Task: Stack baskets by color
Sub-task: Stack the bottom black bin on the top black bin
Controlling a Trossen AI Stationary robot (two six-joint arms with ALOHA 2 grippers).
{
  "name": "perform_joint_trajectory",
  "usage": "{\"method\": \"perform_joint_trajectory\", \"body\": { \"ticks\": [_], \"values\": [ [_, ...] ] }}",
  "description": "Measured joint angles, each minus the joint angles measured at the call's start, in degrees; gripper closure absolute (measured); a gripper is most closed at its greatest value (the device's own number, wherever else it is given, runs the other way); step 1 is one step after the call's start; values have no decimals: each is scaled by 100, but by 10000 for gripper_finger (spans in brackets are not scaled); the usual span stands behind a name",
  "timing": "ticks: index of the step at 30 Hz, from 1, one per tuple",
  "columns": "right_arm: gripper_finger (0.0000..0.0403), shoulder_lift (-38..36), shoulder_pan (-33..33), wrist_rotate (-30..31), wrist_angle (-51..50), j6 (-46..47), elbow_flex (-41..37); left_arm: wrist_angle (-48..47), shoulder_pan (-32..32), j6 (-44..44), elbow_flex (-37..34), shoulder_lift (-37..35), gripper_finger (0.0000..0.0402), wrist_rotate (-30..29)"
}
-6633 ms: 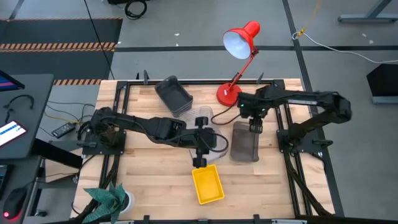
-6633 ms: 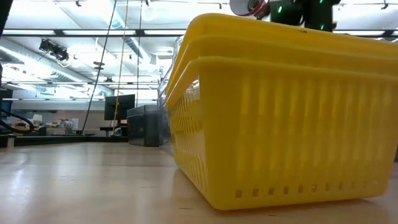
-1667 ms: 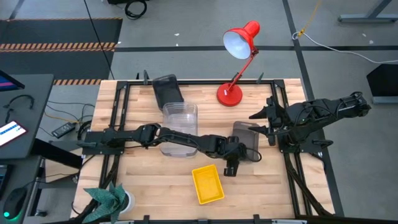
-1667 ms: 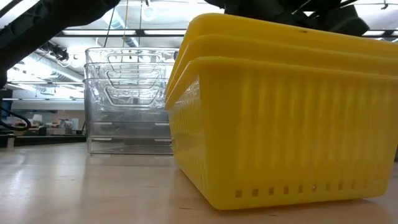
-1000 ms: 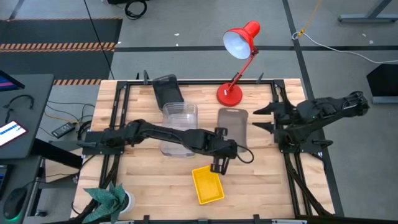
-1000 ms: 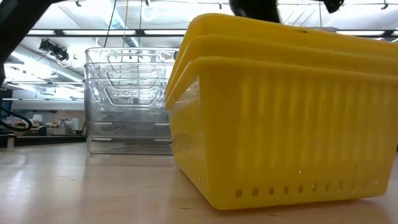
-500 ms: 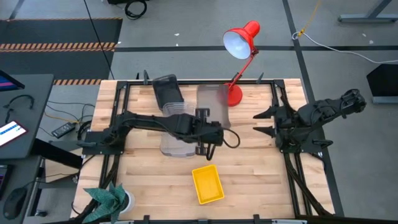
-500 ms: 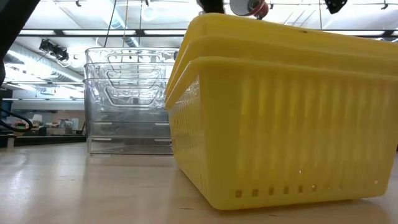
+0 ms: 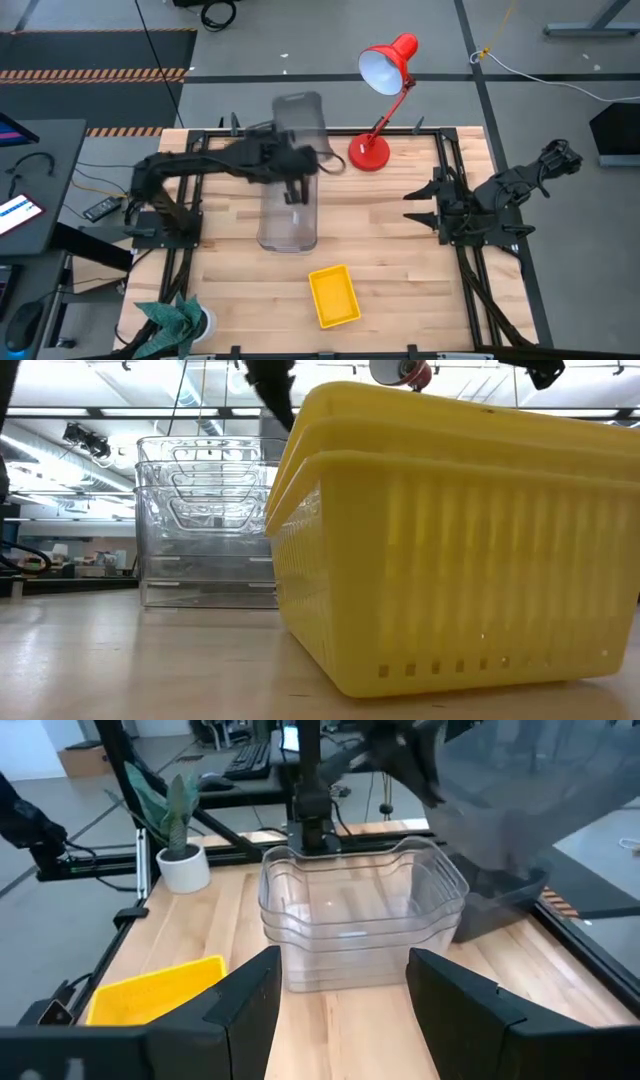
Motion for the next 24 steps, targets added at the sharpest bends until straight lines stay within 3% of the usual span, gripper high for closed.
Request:
{"method": "perform_joint_trajectory", "body": {
  "ticks": [5, 11, 19, 24],
  "values": [
    [182, 0, 108, 25, 272, -99, 0, 506, 770, 353, -1127, -734, 398, 752],
    [182, 93, 142, 29, 274, -30, 0, 1027, 1672, 867, -2109, -1265, 398, 1164],
    [182, 248, 141, 29, 282, 36, 0, 1198, 2545, 1240, -2665, -1370, 398, 2150],
    [182, 258, 141, 29, 309, 38, 0, 1321, 2784, 1004, -2897, -1367, 398, 2571]
  ]
}}
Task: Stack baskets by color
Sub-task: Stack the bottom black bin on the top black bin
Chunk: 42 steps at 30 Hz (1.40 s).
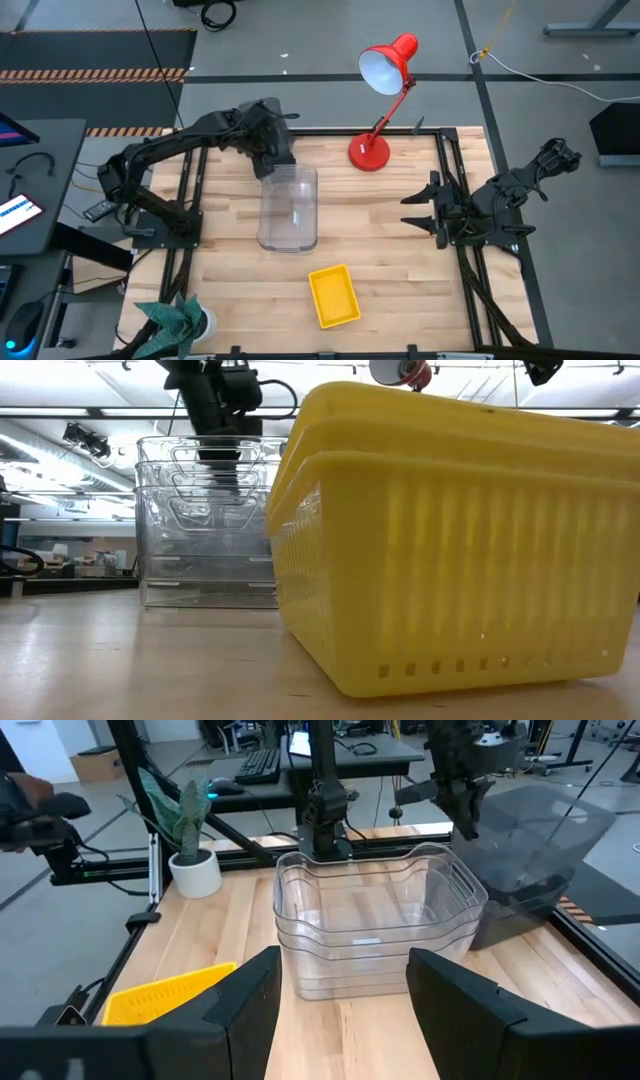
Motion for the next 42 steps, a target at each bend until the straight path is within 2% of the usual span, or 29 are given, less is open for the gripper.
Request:
{"method": "perform_joint_trajectory", "body": {
  "ticks": [13, 22, 29, 32, 37, 39, 42],
  "values": [
    [182, 0, -2, -2, 120, -29, 0, 56, -105, -411, -470, 0, 391, 276],
    [182, 0, -2, -2, 140, -62, 0, 78, -336, -587, -489, 0, 302, 284],
    [182, 0, 0, -2, 178, -66, 0, -122, -457, -623, -360, -42, 274, 261],
    [182, -1, -2, -2, 199, -67, 0, -218, -462, -589, -170, -44, 272, -108],
    [182, 0, -2, -2, 222, -98, 0, -179, -445, -335, -23, -44, 280, -1613],
    [182, 0, -2, -2, 221, -103, 0, -2, -366, -216, -23, -44, 284, -2047],
    [182, 0, -2, -2, 223, -107, 0, 392, -110, -84, -23, -39, 289, -2035]
  ]
}}
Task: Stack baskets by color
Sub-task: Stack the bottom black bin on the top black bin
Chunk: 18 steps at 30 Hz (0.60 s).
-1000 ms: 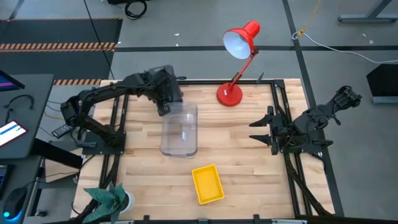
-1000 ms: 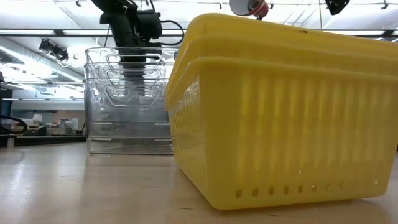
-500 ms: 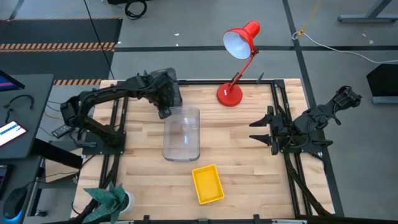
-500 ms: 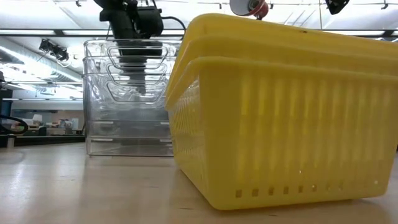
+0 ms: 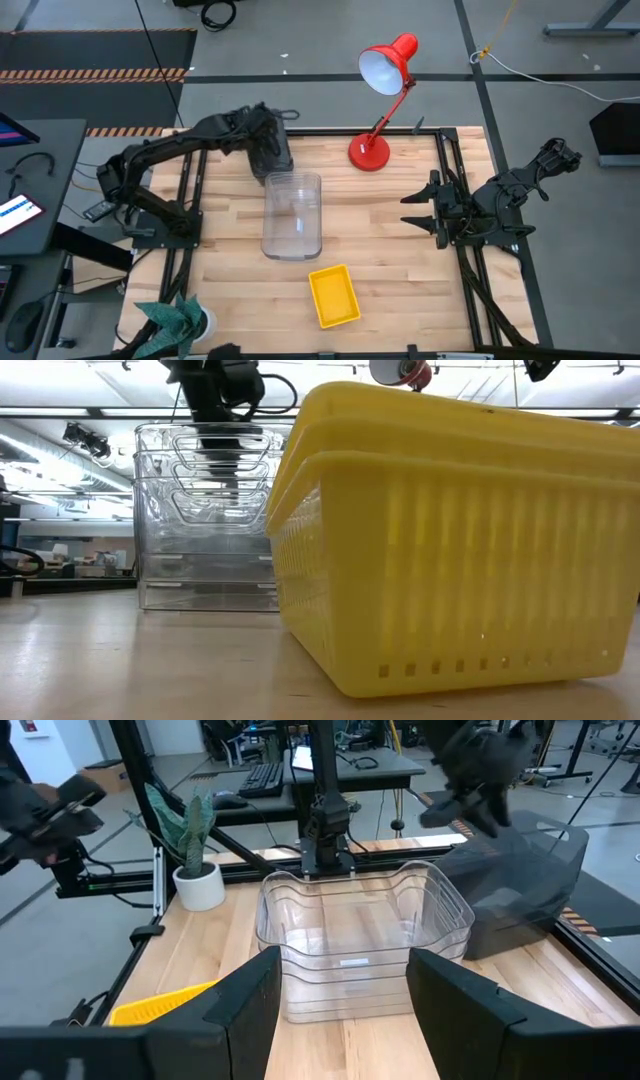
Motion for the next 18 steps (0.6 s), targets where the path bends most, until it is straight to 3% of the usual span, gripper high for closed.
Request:
{"method": "perform_joint_trajectory", "body": {
  "ticks": [9, 18],
  "values": [
    [182, 0, 0, 0, -2, 12, 0, 793, 862, 314, 2, 2, 309, 188],
    [183, -2, -2, 194, -2, -211, 0, 1015, 1285, 571, 344, 7, 238, 695]
  ]
}}
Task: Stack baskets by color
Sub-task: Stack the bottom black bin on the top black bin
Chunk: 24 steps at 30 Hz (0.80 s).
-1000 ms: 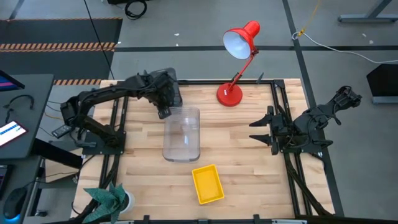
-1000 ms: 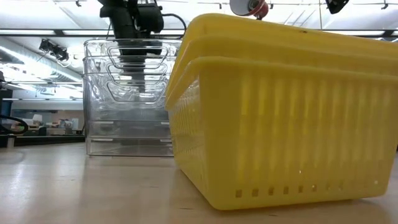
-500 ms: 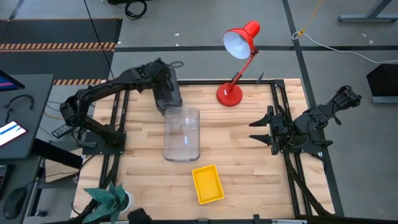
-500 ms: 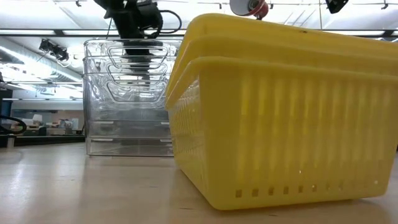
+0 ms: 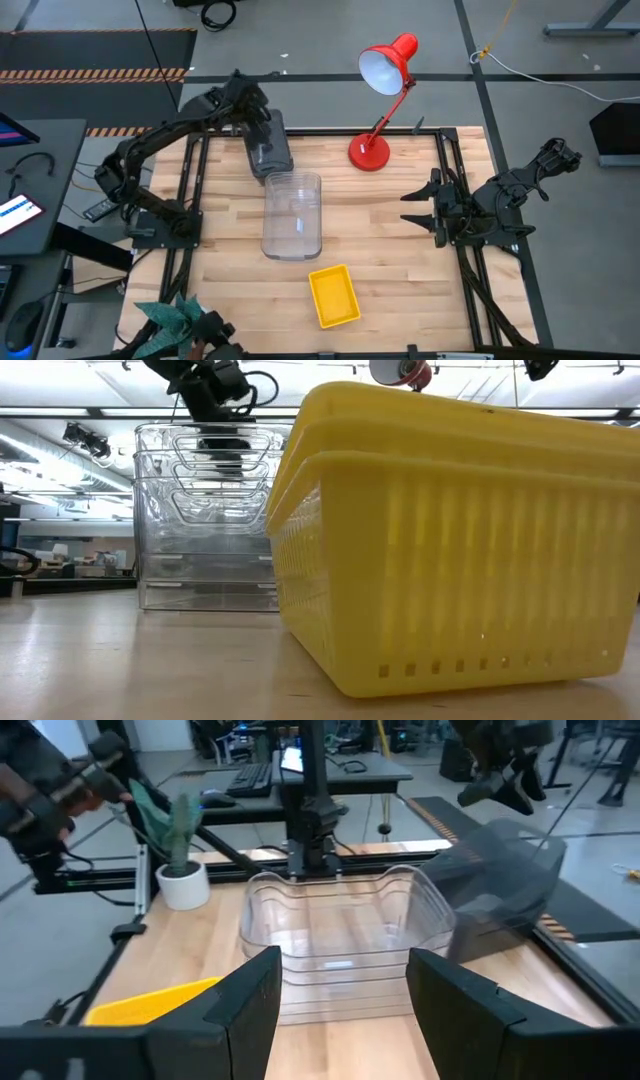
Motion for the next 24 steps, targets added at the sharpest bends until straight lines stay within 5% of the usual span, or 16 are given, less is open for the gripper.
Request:
{"method": "perform_joint_trajectory", "body": {
  "ticks": [12, 24],
  "values": [
    [186, -1, 0, 64, 42, -47, 0, -1083, 324, 109, 1111, 802, 255, 556],
    [187, 2, -4, 64, 42, -28, 0, -1338, 551, 894, 1192, 1072, 257, 840]
  ]
}}
